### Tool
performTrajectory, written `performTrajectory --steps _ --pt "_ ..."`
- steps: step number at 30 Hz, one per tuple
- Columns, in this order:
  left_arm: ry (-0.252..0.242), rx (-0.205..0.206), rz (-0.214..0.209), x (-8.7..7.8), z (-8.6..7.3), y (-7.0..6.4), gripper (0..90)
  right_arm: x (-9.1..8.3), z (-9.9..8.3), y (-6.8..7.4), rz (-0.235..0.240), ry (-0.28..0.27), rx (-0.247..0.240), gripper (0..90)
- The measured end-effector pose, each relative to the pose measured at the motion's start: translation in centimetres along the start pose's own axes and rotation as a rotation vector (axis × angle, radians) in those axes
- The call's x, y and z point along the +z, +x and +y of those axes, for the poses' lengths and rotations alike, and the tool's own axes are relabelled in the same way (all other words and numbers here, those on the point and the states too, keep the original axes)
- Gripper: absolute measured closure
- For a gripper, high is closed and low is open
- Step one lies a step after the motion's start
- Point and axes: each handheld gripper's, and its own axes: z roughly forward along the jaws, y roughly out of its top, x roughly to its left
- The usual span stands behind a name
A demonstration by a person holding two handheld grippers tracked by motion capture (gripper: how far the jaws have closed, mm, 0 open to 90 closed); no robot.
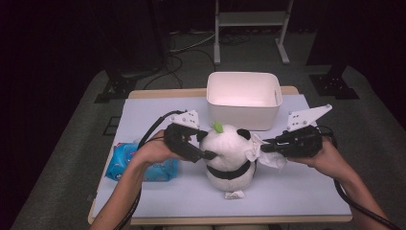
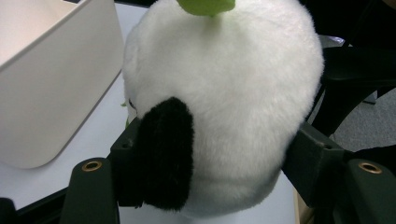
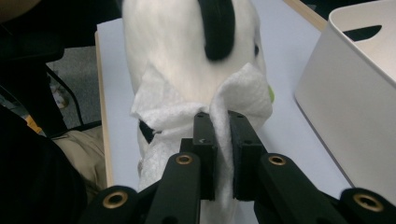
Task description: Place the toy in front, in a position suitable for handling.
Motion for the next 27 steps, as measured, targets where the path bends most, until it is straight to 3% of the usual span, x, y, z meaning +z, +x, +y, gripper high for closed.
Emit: performTrajectory --steps 3,13,18,23,27 --pt "0.017 0.008 -0.011 0.8 0.0 0.0 32.6 0.0 0.3 0.2 0.004 0.0 -0.014 82.3" --pt "0.002 0.01 -0.023 2.2 0.7 -0.1 32.5 -0.6 1.8 0.2 0.001 -0.033 -0.035 82.4" --pt "0.001 0.031 -0.03 3.0 1.4 -0.5 32.3 -0.5 3.5 0.4 0.013 -0.062 -0.062 82.3" --pt "0.006 0.051 -0.033 3.6 2.0 -0.9 32.1 0.5 5.4 0.6 0.025 -0.015 -0.101 82.2" --pt "-0.005 0.03 -0.036 3.5 1.5 -0.6 31.8 1.0 5.5 0.4 0.012 0.029 -0.103 82.2"
